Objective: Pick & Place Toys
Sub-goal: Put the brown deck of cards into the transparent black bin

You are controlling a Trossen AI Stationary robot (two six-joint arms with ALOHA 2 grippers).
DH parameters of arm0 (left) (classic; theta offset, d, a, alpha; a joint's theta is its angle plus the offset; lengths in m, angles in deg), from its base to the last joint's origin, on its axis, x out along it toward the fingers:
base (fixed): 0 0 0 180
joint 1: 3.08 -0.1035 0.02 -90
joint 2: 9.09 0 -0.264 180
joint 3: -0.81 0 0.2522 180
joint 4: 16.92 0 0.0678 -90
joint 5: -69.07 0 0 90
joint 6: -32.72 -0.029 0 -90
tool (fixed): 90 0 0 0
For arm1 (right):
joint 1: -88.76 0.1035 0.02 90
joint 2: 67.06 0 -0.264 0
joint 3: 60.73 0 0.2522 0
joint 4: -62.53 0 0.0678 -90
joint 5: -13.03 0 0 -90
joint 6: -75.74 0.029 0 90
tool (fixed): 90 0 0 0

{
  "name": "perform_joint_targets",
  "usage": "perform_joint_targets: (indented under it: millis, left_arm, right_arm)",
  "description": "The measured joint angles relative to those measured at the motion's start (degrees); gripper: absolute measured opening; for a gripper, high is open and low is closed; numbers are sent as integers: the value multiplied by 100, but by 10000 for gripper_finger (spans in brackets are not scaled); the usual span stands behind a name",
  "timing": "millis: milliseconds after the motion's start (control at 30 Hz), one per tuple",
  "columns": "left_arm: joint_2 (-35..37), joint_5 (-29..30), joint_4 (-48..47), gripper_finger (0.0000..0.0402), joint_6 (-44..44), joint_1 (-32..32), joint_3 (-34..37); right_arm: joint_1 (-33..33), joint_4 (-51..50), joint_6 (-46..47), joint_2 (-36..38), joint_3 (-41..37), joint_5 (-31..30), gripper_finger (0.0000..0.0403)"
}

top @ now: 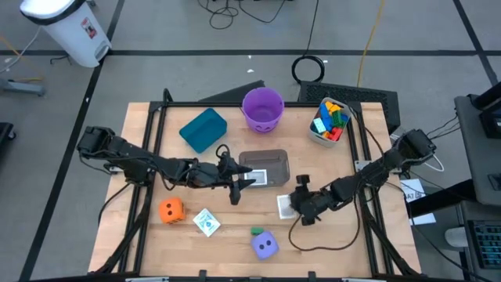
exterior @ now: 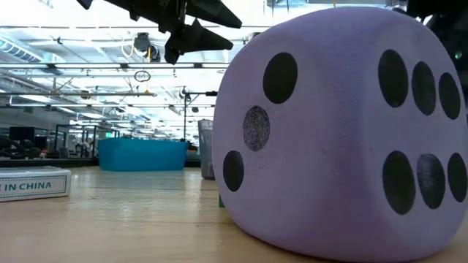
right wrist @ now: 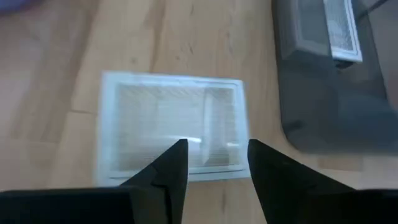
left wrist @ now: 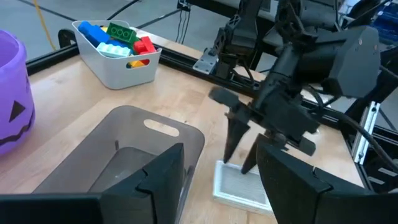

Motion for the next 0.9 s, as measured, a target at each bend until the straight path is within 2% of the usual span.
perform_joint_targets:
  millis: [167, 333, 467, 567, 733, 900]
  left_arm:
    - [0, -6, -4, 209, -1, 0, 0]
    - [0, -6, -26, 209, -1, 0, 0]
    - [0, -7, -39, 209, -1, 1, 0]
    - [0, -7, -42, 209, -1, 0, 0]
    - [0, -6, -77, 209, -1, 0, 0]
    - [0, -6, -96, 209, 16, 0, 0]
  right_arm:
    - [-71, -414, 1, 383, 1, 13, 148]
    - [-79, -330, 541, 629, 4, 196, 136]
    - [-81, 50, 535, 511, -79, 1002, 127]
    - [-70, 612, 176, 335, -212, 1385, 121]
    - [-117, 759, -94, 128, -214, 1353, 107]
    - [-195, 782, -148, -2, -213, 1379, 75]
